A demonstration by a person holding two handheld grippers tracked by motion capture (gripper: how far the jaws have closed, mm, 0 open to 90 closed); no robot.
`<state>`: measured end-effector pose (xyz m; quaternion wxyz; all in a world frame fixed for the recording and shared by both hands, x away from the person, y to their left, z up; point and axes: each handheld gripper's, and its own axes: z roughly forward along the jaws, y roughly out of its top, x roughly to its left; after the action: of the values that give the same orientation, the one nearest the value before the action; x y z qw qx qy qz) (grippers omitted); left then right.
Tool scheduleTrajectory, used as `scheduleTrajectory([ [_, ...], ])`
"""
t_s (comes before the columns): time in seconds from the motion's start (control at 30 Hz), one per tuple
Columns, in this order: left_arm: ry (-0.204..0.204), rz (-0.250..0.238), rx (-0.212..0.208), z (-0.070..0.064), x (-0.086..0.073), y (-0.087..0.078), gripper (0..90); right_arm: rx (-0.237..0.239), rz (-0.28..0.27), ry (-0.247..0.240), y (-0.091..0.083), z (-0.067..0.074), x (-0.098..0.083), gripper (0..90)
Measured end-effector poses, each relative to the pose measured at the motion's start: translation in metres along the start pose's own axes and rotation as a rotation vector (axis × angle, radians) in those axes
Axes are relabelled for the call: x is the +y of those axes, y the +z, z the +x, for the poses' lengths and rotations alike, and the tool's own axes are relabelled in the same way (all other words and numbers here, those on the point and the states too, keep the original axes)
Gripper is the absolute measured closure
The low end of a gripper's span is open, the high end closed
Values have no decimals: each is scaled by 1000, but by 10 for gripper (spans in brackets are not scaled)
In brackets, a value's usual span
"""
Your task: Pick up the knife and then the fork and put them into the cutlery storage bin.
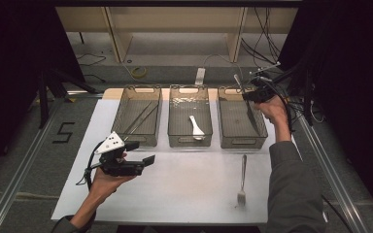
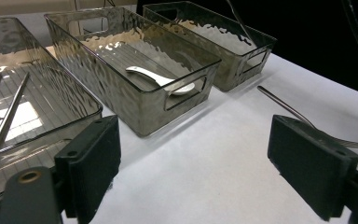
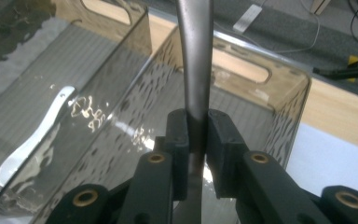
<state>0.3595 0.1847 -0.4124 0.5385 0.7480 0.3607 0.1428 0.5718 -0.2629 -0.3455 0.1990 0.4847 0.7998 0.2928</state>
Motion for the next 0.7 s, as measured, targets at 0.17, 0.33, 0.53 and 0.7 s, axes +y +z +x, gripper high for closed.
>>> scheduleTrajectory([
  [0.17,-2,0,0,0,0,0,167,5,16,12,6,-1,-6,802],
  [0.33,1,1,1,0,0,0,167,-1,32,18,13,-2,-12,802],
  [0.53,2,4,1,0,0,0,167,1,52,29,20,-3,-20,801],
  [0.7,3,5,2,0,0,0,167,10,69,30,26,-1,-23,803],
])
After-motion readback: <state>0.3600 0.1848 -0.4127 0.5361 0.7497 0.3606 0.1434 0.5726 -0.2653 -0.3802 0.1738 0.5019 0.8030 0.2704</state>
